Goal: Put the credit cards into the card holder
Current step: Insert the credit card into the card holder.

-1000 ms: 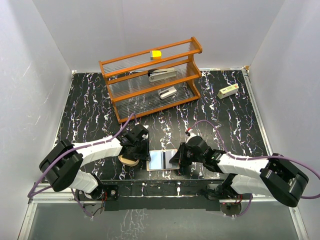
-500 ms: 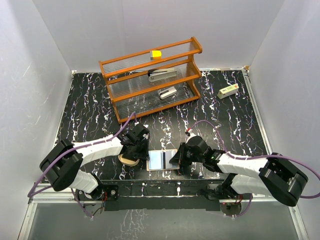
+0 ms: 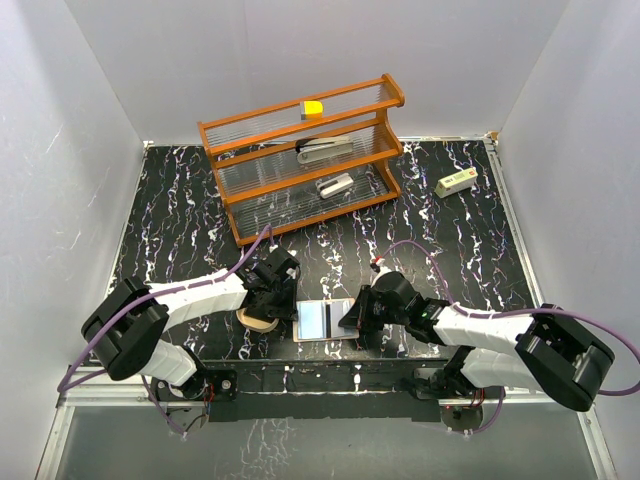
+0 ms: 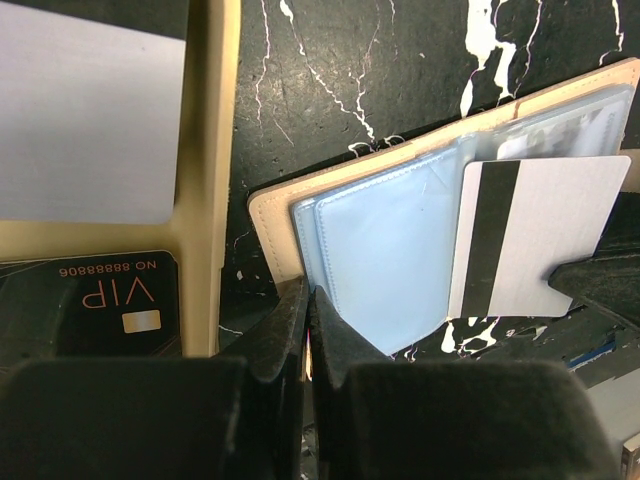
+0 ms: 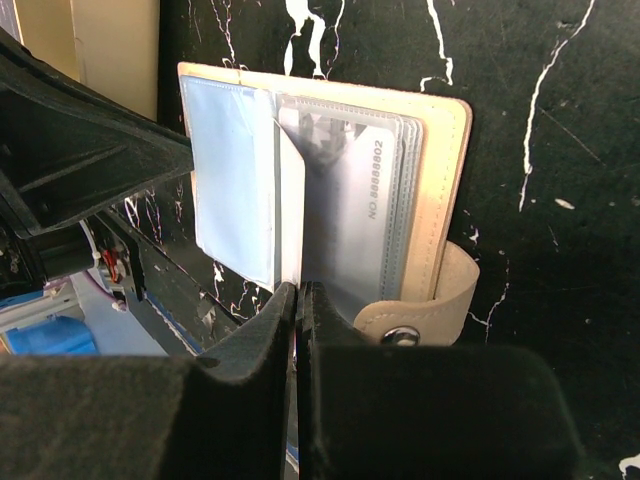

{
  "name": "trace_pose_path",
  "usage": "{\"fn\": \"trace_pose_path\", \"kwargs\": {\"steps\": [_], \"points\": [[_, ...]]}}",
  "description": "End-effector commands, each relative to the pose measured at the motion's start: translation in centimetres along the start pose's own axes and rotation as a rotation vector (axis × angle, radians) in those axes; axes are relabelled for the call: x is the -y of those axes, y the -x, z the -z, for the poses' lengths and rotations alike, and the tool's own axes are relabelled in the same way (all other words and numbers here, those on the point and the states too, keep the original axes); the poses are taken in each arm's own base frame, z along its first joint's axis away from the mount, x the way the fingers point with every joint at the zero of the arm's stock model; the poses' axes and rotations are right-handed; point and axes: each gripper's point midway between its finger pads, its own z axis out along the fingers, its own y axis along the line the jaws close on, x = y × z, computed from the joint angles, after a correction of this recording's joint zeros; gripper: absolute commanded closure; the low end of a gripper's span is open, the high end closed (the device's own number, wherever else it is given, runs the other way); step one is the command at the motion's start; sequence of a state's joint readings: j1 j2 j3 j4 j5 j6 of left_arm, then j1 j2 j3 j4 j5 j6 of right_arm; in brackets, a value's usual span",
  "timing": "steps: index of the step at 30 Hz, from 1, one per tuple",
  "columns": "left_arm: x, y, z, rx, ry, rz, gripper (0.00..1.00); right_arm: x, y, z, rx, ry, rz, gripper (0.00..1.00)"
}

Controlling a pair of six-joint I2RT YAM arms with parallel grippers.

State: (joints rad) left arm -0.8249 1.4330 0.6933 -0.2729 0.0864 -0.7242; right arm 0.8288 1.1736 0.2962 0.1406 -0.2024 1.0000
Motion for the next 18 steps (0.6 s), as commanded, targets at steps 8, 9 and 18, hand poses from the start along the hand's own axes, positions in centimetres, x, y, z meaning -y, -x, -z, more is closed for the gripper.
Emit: {"fn": "trace_pose_path", "kwargs": {"steps": [8,9,18], "points": [[0.24,-0.23,-0.38,-0.014,-0.007,-0.012,1.0,0.04,0.14,-0.53,-0.01,0.005,0.019,1.0],[0.19,-0.27,-0.37,-0.012,-0.008,-0.01,1.0,0.08,0.06,-0.56,-0.012,0.006,0.02,1.0],[0.26,-0.19,-0.22,-0.01,-0.008,-0.011,1.0,0.28,-0.1,-0.83,-0.023,0.007,0.019,1.0]]}}
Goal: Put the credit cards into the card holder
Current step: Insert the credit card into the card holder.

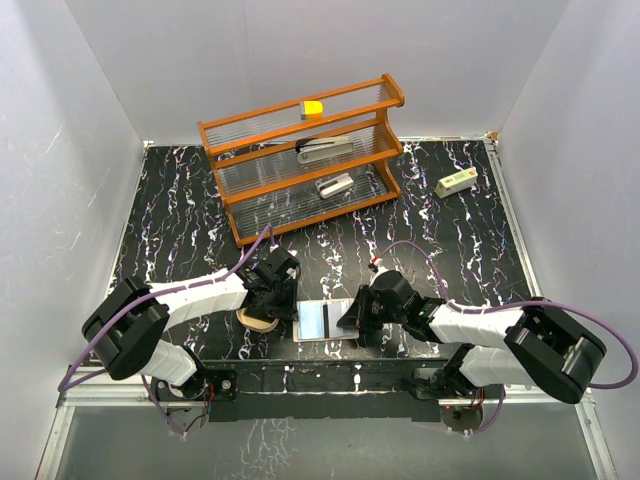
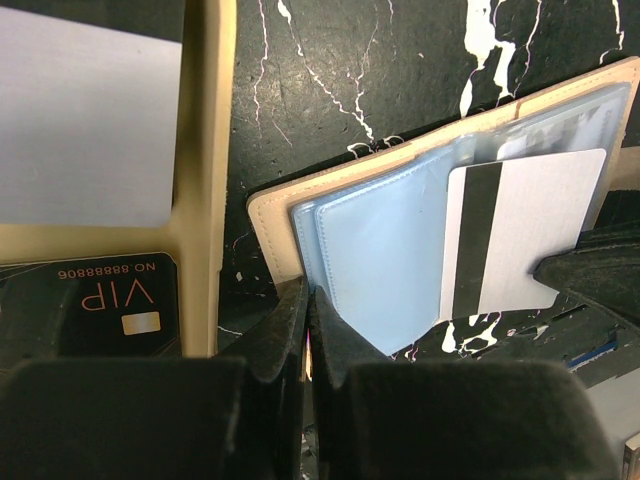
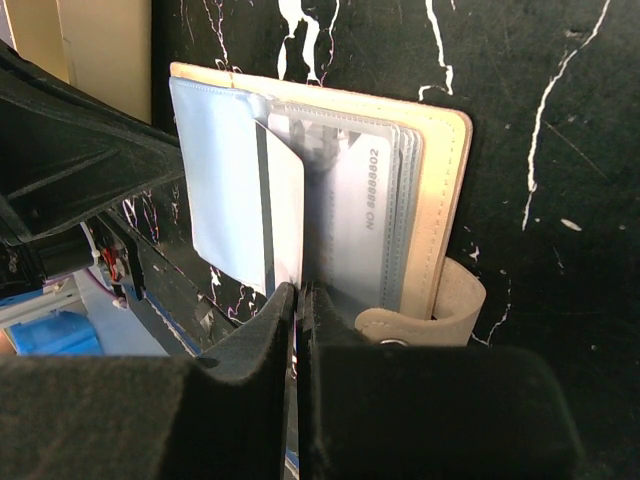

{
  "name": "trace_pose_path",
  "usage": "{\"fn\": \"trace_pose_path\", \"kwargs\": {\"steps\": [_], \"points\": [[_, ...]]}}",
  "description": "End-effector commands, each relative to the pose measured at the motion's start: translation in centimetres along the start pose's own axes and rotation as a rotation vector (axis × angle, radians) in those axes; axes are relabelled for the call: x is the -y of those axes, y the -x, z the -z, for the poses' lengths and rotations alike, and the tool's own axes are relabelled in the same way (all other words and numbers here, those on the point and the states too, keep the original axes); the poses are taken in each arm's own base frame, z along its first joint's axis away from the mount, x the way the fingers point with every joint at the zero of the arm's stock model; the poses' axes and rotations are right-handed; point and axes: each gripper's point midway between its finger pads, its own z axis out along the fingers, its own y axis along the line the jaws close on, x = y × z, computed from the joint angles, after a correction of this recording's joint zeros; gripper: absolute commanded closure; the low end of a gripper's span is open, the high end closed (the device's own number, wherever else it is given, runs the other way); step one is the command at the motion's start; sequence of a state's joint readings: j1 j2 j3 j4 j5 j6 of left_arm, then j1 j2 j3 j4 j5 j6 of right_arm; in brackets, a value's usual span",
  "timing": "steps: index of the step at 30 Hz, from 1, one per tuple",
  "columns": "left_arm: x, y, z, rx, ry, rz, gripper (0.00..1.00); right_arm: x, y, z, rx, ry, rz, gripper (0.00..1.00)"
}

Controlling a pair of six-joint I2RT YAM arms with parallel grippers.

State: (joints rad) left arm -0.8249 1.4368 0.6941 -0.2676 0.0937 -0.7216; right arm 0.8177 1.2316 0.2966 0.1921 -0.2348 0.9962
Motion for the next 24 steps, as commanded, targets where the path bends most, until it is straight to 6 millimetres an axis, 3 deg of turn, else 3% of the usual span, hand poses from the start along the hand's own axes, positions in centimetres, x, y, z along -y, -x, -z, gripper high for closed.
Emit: {"fn": "trace_pose_path", "kwargs": {"steps": [1,24], "points": [[0.12,-0.2,-0.14,-0.007,0.0,-0.008,1.0,0.21,0.11,-0.22,0.0,-0.005,0.023,1.0],[-0.2,-0.52,-0.43,-0.01,0.013,-0.003,1.0,0.78,0.48,-0.58,-0.039,-0.018,0.018,1.0]]}}
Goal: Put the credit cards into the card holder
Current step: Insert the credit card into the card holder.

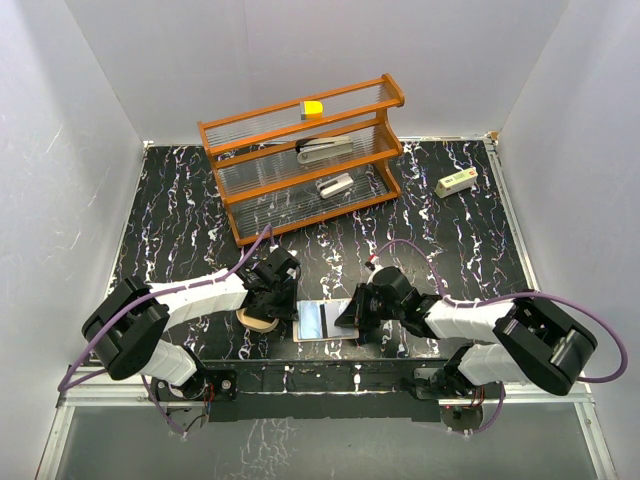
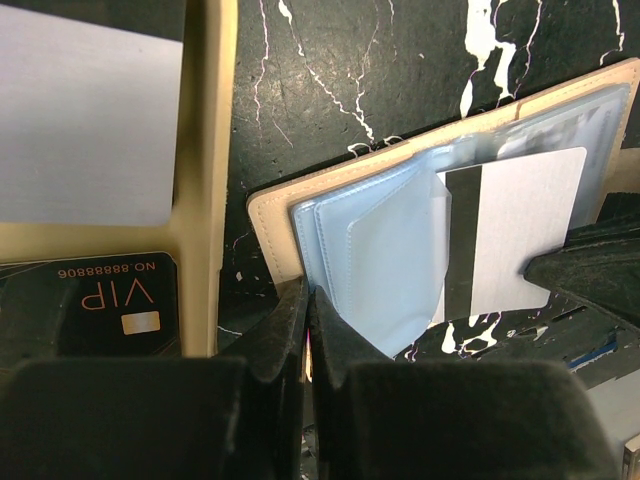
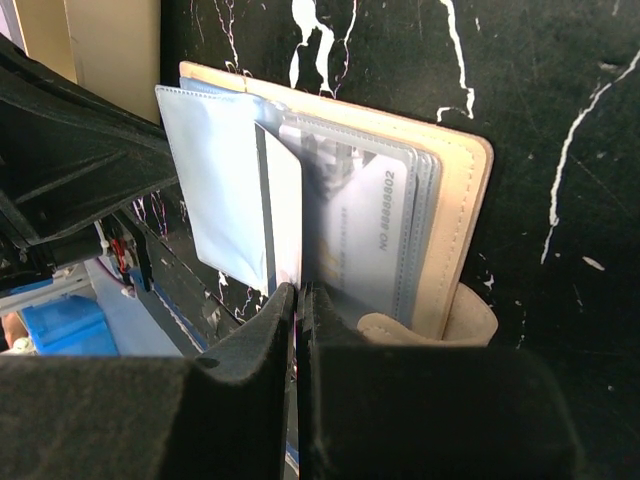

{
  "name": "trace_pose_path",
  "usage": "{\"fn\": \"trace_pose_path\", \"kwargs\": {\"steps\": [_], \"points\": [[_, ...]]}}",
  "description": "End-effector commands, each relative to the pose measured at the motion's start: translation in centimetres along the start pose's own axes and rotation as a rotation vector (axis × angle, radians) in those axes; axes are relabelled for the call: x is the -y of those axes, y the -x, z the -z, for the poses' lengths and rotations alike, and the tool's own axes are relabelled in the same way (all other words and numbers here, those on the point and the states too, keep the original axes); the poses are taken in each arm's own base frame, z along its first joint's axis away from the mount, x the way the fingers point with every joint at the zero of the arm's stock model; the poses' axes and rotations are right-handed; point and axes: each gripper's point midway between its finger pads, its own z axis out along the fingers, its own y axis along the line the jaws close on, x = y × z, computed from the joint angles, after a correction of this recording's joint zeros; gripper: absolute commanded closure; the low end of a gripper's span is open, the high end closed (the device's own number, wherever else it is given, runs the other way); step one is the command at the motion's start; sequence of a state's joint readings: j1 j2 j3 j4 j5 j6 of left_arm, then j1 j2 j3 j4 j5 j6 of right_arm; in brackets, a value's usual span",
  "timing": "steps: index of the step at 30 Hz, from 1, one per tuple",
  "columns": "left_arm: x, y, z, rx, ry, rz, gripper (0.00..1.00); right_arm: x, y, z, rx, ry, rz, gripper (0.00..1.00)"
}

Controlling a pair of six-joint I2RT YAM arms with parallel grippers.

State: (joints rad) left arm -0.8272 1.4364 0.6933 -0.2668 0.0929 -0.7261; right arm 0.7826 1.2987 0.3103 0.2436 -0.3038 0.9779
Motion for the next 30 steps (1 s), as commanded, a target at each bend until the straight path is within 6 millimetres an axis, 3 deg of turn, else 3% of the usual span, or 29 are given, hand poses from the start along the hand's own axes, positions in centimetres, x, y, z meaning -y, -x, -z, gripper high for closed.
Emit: {"fn": "trace_pose_path", "kwargs": {"steps": [1,30], "points": [[-0.2,-0.5,-0.4,-0.011,0.012,-0.008,1.0,1.0,0.2,0.1,-0.015,-0.046,0.024,1.0],[-0.2,-0.1,-0.3,-0.001,0.028,-0.024,1.0,3.6,1.4,-0.4,-0.217,-0.212,0.225,1.0]]}}
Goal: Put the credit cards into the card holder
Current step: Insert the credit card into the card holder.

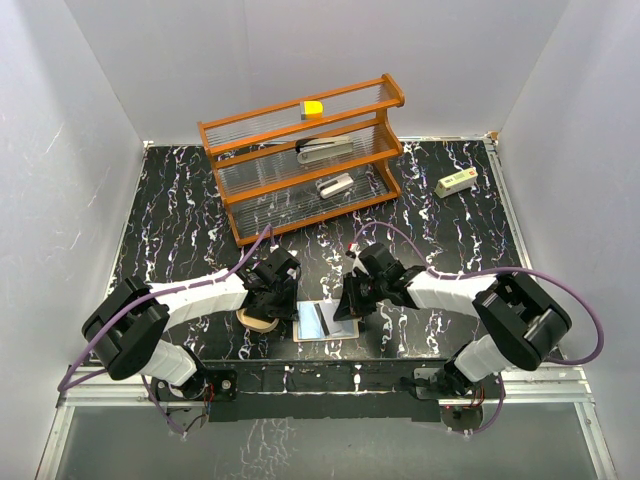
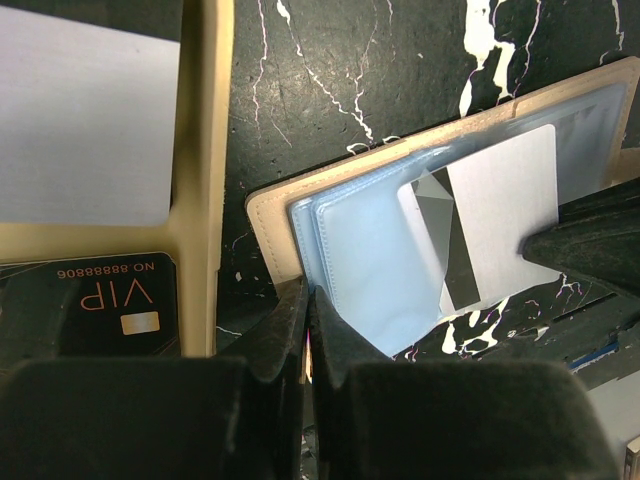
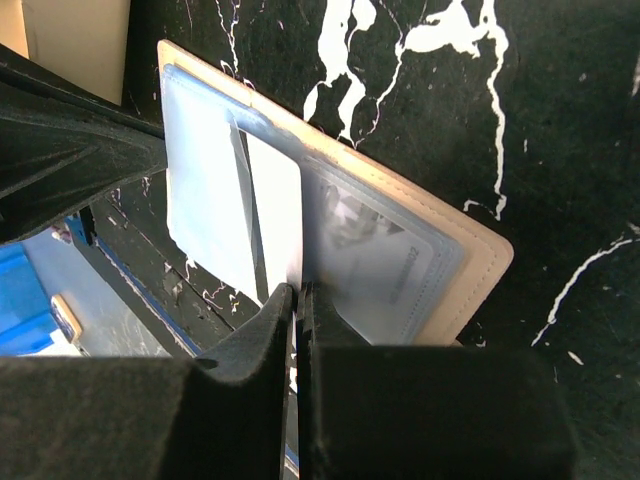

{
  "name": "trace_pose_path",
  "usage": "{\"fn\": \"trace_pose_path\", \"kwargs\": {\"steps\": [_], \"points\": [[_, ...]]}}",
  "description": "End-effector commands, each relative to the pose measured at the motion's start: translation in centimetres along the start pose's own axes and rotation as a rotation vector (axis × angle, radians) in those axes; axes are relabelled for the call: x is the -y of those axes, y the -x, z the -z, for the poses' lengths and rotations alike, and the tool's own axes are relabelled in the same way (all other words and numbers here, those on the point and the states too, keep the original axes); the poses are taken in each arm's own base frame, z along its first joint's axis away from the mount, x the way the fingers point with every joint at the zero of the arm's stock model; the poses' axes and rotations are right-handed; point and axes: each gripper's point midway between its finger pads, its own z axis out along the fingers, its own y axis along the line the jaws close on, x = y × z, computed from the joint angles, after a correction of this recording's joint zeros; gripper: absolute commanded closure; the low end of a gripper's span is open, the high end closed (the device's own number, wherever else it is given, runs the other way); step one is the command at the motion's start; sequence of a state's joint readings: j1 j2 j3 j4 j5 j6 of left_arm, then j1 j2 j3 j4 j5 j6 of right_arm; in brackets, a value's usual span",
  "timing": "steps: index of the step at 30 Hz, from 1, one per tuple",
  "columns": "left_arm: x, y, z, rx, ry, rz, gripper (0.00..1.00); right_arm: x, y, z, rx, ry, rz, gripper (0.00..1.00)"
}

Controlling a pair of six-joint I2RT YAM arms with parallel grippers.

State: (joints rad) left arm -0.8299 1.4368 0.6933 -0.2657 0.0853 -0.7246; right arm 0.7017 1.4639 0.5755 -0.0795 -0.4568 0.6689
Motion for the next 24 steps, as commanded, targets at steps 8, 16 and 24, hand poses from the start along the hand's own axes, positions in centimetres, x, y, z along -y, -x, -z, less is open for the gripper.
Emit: {"fn": "trace_pose_path", "kwargs": {"steps": [8,16,24], "points": [[-0.3,0.2,0.1,0.006,0.039,-0.034,1.0,4.4,-0.4,-0.1,-0.032,-0.195,0.047,1.0],[-0.3,0.0,0.0,0.005,0.03,-0.033,1.0,5.0,-0.2,-0.2,-0.016,-0.217,0.053,1.0],[-0.2,0.0,0.0,0.01,0.024,-0.027,1.0,5.3,-0.2,-0.4,-0.028,-0.223,0.073,1.0]]}}
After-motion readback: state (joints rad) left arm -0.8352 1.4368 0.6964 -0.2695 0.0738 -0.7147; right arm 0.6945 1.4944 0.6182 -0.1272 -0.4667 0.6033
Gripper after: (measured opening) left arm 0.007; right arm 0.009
